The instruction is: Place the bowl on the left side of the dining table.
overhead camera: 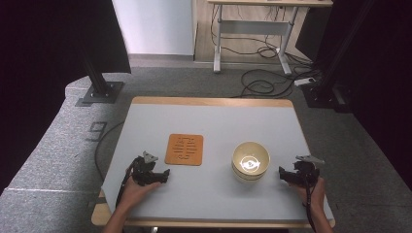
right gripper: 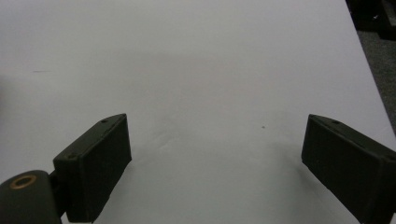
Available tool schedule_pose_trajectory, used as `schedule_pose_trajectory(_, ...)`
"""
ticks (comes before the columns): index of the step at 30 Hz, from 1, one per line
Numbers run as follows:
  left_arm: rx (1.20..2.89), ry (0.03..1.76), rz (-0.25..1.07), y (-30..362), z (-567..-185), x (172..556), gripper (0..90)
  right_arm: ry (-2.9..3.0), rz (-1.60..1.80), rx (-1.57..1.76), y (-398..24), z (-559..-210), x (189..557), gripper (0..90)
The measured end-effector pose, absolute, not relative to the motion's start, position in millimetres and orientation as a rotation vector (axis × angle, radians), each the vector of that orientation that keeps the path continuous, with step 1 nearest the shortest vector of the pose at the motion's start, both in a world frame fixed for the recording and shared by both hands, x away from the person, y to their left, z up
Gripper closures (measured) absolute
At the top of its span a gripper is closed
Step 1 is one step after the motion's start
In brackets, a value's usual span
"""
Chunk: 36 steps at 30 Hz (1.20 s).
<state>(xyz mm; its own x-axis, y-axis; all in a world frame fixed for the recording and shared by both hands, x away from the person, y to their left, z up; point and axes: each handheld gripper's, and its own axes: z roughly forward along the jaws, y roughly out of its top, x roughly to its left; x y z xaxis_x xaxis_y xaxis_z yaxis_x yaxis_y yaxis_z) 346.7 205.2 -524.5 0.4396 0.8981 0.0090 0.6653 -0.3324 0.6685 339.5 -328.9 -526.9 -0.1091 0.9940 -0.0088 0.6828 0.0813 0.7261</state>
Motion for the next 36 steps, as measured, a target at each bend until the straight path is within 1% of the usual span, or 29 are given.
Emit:
schedule_pose_trajectory(6,2.104,1.306,0.516,205,-525,346,13.8,1.838,0.838,1.657,-335,-520,331,8.3)
schedule_pose_trajectory(15,2.104,1.305,0.515,205,-525,347,13.8,1.792,0.905,1.638,-338,-500,317,9.6)
schedule_pose_trajectory(28,2.104,1.305,0.516,205,-525,346,13.8,1.749,0.978,1.584,-343,-474,310,11.0)
schedule_pose_trajectory(36,2.105,1.305,0.515,205,-525,346,13.8,1.747,0.988,1.575,-342,-469,308,11.3)
